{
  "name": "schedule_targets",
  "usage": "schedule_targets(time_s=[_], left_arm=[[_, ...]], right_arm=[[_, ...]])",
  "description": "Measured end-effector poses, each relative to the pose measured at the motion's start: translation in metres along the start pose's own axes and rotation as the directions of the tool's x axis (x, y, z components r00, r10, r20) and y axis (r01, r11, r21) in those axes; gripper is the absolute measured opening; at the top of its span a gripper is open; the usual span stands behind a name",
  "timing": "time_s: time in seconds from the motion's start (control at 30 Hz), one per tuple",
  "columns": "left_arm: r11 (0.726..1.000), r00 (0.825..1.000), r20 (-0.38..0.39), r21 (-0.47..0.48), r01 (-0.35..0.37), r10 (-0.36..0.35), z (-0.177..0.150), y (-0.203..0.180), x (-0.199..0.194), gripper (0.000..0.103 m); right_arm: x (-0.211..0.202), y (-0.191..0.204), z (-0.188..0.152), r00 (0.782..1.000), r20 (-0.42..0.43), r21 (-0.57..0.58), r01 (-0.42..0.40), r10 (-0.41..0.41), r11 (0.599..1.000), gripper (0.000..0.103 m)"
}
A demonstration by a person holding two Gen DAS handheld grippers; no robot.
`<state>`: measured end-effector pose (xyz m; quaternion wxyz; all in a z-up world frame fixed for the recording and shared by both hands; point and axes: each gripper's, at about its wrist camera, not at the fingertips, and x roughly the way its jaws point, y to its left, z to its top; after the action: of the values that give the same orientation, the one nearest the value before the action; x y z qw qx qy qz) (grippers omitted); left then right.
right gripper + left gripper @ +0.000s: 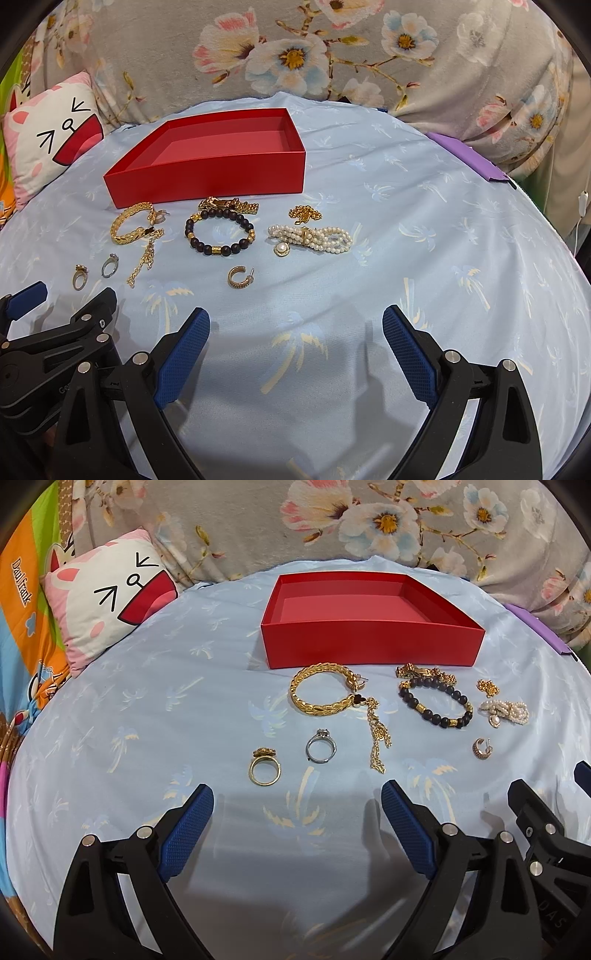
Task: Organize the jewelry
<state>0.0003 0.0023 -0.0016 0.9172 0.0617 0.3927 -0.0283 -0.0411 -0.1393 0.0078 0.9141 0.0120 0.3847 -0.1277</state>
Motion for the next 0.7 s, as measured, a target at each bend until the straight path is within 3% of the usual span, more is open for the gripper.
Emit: schedule_targets(time_s=[0.7], left_arm=[[1.000, 1.000, 0.000, -0.002, -0.003, 0.003, 0.0008, 0.0011, -0.0006, 0.090]], right_arm=[[0.0000, 0.0000, -0.0004, 1.000, 0.001, -0.001, 0.001, -0.001, 1.000, 0.093]])
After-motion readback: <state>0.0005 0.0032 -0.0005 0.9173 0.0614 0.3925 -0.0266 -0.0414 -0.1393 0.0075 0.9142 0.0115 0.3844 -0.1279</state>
